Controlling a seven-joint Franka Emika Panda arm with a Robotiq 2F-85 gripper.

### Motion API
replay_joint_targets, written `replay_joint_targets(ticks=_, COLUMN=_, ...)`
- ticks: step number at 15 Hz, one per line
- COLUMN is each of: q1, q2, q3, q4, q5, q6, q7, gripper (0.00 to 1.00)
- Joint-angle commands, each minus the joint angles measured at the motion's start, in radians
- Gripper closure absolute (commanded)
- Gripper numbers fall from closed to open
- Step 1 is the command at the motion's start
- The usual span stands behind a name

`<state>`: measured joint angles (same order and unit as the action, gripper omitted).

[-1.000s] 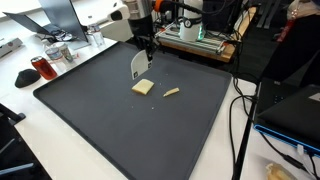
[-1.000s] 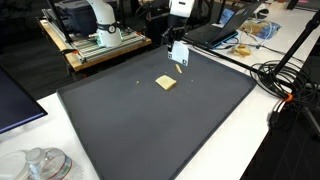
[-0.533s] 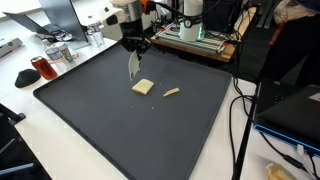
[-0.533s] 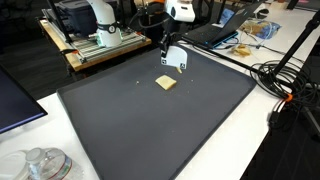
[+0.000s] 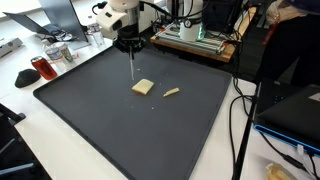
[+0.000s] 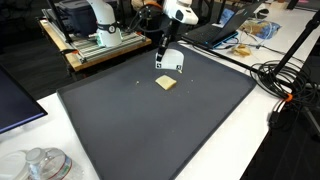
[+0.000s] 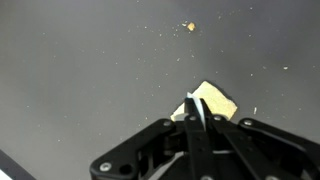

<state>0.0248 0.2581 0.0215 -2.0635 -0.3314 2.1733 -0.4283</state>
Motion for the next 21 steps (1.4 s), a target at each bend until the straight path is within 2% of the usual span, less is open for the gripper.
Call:
replay_joint_targets(ticks=1, q1=-0.006, q2=0.0, q3=0.007, q4=0.002, q5=-0.004, q6=-0.004, q7=-0.006, gripper=0.96)
replay_joint_targets(ticks=4, q1=-0.006, q2=0.0, q3=0.008, q4=0.002, q5=-0.006, q6=-0.004, q7=-0.013, gripper=0.96)
replay_joint_targets(ticks=5, q1=-0.001, q2=-0.004, q3=0.006, q4=-0.011, q5=-0.047, q6=0.008, q7=-0.03, gripper=0.99)
replay_joint_targets(ticks=10, q1=0.005, q2=-0.039, q3=0.021, q4=-0.085, q5=-0.192, q6=0.096, q7=-0.164, gripper=0.99)
replay_joint_targets(ticks=16, q1=-0.02, q2=-0.03, q3=0.033, q4=-0.171, q5=-0.185, q6=0.315, q7=-0.428, gripper=0.99)
replay_joint_targets(ticks=21, q1=-0.027, q2=-0.014, q3=0.011, q4=-0.192, q5=-0.227, q6=0.396, q7=-0.602, gripper=0.99)
